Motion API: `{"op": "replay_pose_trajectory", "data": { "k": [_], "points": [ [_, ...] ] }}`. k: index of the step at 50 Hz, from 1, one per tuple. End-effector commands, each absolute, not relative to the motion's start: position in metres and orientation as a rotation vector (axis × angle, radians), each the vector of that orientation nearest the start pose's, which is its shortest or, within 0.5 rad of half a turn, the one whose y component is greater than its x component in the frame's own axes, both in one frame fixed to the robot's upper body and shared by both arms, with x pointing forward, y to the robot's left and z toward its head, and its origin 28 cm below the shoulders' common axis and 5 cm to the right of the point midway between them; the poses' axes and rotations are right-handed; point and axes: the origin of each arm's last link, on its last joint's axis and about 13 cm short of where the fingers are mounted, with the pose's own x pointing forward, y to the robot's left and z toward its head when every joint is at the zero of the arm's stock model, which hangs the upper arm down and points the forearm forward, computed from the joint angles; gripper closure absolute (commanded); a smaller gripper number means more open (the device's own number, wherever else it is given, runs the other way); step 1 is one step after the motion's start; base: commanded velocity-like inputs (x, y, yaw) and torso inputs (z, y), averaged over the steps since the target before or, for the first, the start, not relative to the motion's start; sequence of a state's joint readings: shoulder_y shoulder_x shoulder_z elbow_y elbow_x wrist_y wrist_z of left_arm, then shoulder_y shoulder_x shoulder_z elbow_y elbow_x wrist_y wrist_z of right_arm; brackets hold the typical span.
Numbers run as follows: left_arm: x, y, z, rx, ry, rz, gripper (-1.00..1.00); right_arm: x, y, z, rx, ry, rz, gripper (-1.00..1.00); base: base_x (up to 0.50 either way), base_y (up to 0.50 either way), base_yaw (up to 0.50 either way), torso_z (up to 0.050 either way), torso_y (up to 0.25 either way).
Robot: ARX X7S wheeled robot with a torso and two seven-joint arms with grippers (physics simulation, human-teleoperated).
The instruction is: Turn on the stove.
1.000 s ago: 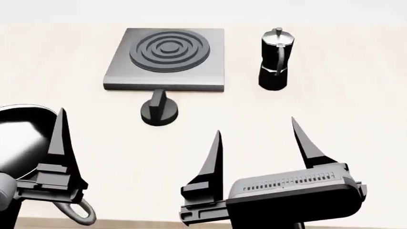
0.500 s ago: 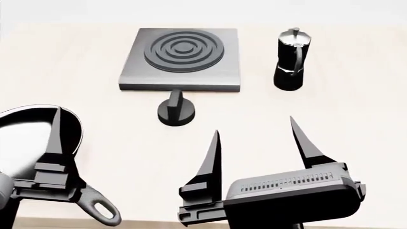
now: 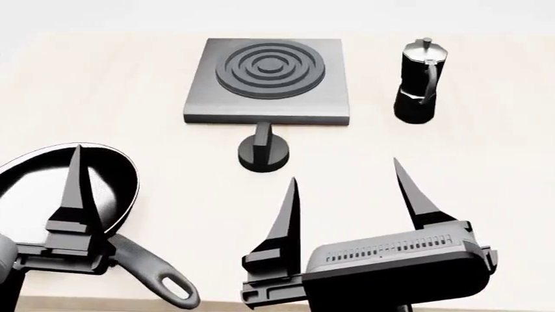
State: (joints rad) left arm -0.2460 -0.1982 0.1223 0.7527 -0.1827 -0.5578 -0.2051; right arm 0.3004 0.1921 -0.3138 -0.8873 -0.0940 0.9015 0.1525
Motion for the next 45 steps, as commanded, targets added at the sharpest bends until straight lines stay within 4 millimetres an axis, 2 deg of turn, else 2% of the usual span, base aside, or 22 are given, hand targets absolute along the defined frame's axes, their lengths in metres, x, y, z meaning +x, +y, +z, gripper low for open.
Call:
{"op": "replay_pose_trajectory", "data": {
  "k": [1,45],
  "points": [
    [0.2134,0.2035,0.1747,0.03,-0.409,-0.042,-1.0,0.201,-0.0796,0.1782,-0.266,-0.29,0.052,-1.0,0.0,0.12,0.0,0.0,0.0],
    [0.2126,0.2038,0.1756,0.029,-0.412,-0.038,-1.0,0.2022,-0.0766,0.1769,-0.275,-0.287,0.064,-1.0,0.0,0.12,0.0,0.0,0.0]
  ]
}}
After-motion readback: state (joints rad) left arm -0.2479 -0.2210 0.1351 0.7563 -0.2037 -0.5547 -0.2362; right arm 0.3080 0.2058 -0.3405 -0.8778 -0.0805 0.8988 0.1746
